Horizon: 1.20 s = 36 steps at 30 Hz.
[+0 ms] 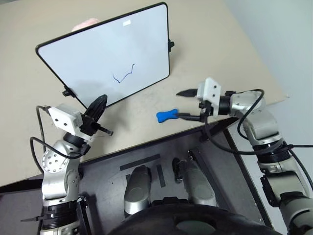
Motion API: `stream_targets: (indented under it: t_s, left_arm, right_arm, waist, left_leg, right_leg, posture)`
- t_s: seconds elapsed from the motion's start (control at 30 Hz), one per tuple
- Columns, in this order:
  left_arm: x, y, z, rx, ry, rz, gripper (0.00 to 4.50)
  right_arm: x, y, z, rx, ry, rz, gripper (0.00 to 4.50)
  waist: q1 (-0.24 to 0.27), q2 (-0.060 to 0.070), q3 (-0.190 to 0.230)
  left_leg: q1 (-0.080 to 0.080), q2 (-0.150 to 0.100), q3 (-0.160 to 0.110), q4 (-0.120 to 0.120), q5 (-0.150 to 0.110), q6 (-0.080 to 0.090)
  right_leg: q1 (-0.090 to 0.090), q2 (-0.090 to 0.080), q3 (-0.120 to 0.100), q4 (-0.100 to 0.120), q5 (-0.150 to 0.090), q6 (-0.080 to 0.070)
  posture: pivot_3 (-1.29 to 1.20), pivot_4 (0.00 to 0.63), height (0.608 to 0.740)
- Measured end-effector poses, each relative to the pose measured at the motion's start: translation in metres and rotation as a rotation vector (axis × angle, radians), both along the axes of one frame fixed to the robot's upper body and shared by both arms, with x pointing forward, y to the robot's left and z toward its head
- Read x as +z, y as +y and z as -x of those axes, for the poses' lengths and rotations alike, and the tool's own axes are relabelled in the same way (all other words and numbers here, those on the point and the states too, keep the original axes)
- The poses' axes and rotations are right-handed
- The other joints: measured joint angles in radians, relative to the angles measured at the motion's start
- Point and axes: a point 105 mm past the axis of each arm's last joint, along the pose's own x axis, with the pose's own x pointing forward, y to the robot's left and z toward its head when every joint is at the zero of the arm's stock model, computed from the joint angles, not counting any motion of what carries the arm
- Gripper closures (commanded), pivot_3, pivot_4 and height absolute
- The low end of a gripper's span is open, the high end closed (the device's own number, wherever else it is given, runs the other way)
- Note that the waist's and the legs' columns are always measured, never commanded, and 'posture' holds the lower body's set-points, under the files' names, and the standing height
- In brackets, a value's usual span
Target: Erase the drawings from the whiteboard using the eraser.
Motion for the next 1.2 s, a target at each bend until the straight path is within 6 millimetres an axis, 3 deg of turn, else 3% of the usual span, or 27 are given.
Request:
stream_targets:
  t_s: [0.13,0.5,0.6,0.8,1.13,1.2]
  left_arm:
    - [0.003,-0.004,-0.004,-0.016,-0.014,0.007,4.5]
    - [-0.002,-0.007,-0.004,-0.024,-0.007,0.025,4.5]
    - [-0.002,-0.007,-0.004,-0.024,-0.007,0.028,4.5]
    - [-0.003,-0.008,-0.004,-0.021,-0.004,0.017,4.5]
    - [-0.005,-0.012,-0.004,-0.032,0.001,0.023,4.5]
    - [-0.006,-0.012,-0.005,-0.033,0.002,0.023,4.5]
  right_arm:
    - [-0.013,0.008,-0.004,0.008,0.04,0.034,0.9]
    - [-0.023,0.013,-0.013,0.005,0.047,0.063,0.9]
    - [-0.023,0.014,-0.013,0.01,0.049,0.063,1.47]
    - [-0.023,0.014,-0.013,0.013,0.038,0.066,3.52]
    - [-0.022,0.015,-0.013,0.015,0.002,0.073,3.52]
    - [-0.022,0.015,-0.013,0.016,-0.001,0.072,3.95]
  waist:
    - [-0.001,0.0,0.0]
    - [0.0,0.0,0.0]
    - [0.0,0.0,0.0]
    - [0.0,0.0,0.0]
    - [0.0,0.0,0.0]
    - [0.0,0.0,0.0]
  left_leg:
    - [0.0,0.0,0.0,0.001,0.0,0.0]
    - [0.0,0.0,0.0,0.0,0.0,0.0]
    - [0.0,0.0,0.0,0.0,0.0,0.0]
    - [0.0,0.0,0.0,0.0,0.0,0.0]
    - [0.0,0.0,0.0,0.0,0.0,0.0]
    - [0.0,0.0,0.0,0.0,0.0,0.0]
  right_leg:
    - [0.0,0.0,0.0,0.0,0.001,-0.001]
    - [0.0,0.0,0.0,0.0,0.001,-0.001]
    - [0.0,0.0,0.0,0.0,0.001,-0.001]
    - [0.0,0.0,0.0,0.0,0.001,-0.001]
    - [0.0,0.0,0.0,0.0,0.001,-0.001]
    - [0.0,0.0,0.0,0.0,0.001,-0.001]
  posture:
    - [0.0,0.15,0.74]
    - [0.0,0.15,0.74]
    - [0.0,0.15,0.74]
    - [0.0,0.15,0.74]
    - [0.0,0.15,0.74]
    - [0.0,0.15,0.74]
